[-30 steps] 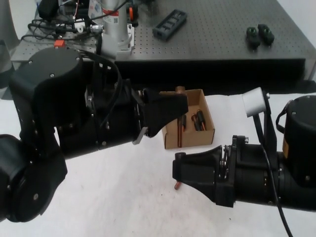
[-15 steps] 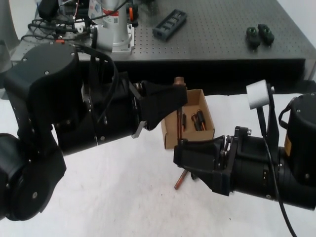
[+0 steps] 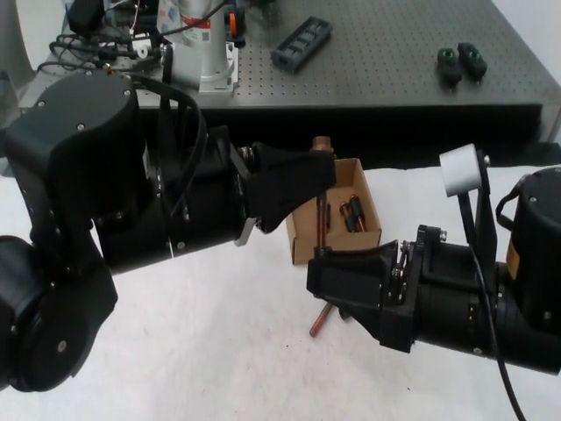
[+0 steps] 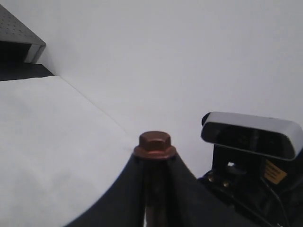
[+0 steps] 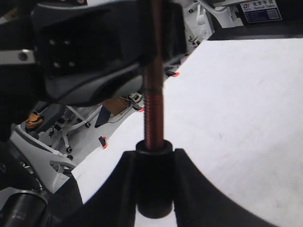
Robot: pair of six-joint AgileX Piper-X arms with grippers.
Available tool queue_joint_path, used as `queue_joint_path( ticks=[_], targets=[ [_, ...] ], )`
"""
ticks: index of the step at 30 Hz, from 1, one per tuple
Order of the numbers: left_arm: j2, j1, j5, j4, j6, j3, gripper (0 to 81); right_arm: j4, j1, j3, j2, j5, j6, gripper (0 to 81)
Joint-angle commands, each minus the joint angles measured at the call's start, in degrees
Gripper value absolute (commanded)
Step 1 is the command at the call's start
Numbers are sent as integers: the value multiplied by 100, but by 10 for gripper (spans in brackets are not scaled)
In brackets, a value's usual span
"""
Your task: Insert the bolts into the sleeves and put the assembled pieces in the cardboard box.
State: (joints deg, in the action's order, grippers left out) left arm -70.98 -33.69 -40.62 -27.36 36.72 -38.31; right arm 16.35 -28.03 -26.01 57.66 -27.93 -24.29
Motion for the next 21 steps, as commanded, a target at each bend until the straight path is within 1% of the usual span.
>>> queue_joint_path(
  ticks=[1, 3, 9, 10, 12, 15, 16, 17, 19, 21],
  targets=[
    [25, -27, -205, 19, 63, -21, 7, 246, 4, -78, -81, -136, -18, 24],
    [25, -27, -205, 19, 63, -21, 7, 246, 4, -78, -81, -89, -18, 24],
    [25, -27, -320, 19, 63, -21, 4, 304, 4, -78, -81, 398, -18, 24],
    [25, -27, -427, 32, 73, -21, 35, 367, 4, -78, -81, 472, -18, 24],
    [25, -27, -499, 116, 75, -21, 155, 533, 4, -78, -81, 662, 82, 24],
    [25, -27, -420, 293, 75, -21, 465, 743, 67, -78, -81, 988, 270, 24],
    [25, -27, -345, 379, 75, -21, 517, 758, 151, -78, -81, 1049, 269, 24],
    [25, -27, -301, 476, 75, -21, 538, 757, 247, -91, -81, 1087, 269, 24],
    [25, -27, -261, 702, -63, -21, 513, 757, 547, -126, -81, 1298, 435, 24],
    [25, -27, -51, 1002, -339, -21, 481, 537, 919, -284, 2, 1456, 646, 24]
  ],
)
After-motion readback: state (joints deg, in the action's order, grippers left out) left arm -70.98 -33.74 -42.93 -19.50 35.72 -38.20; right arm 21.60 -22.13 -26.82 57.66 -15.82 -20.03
